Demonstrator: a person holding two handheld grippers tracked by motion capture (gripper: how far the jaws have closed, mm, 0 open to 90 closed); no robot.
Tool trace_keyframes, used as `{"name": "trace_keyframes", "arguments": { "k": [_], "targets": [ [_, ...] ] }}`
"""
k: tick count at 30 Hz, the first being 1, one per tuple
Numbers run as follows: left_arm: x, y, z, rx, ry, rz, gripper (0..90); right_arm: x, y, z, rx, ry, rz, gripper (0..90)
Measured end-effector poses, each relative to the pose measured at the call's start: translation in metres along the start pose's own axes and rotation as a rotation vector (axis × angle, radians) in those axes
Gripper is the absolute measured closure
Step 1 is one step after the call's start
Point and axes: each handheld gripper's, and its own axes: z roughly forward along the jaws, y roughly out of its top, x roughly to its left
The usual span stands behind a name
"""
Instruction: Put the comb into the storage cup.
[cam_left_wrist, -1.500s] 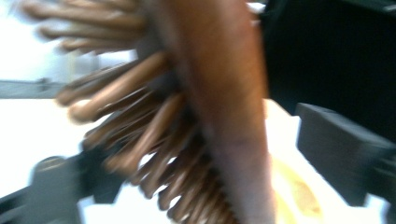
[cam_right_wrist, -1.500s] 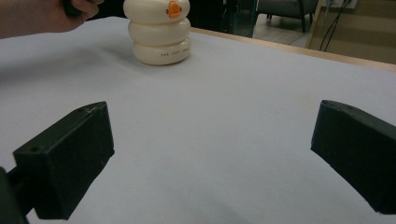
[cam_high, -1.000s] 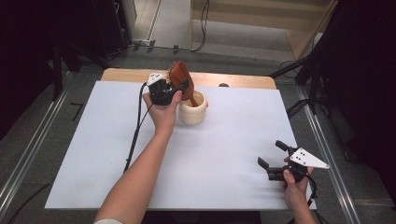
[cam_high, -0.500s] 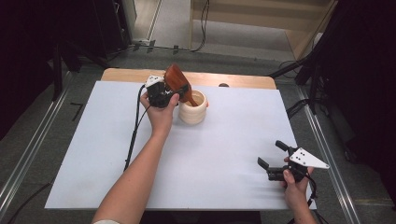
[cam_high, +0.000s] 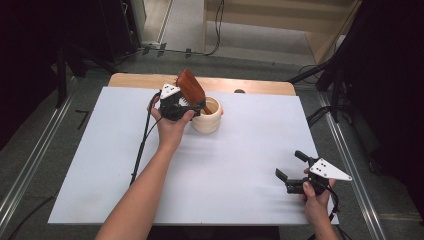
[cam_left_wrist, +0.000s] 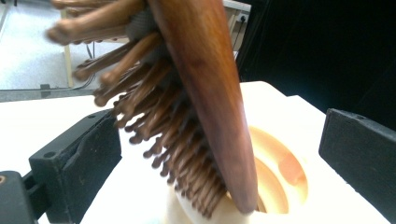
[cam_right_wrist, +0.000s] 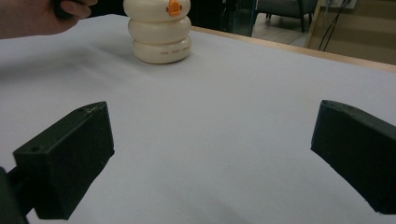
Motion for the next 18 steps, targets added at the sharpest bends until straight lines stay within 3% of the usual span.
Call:
{"name": "trace_keyframes", "arguments": {
  "k": [18],
  "targets": [
    [0.017,-0.021,-0.076,-0.017,0.021,0.079,0.0,0.003,0.0,0.002,0.022,-0.016,-0.021,0.0]
  ]
}}
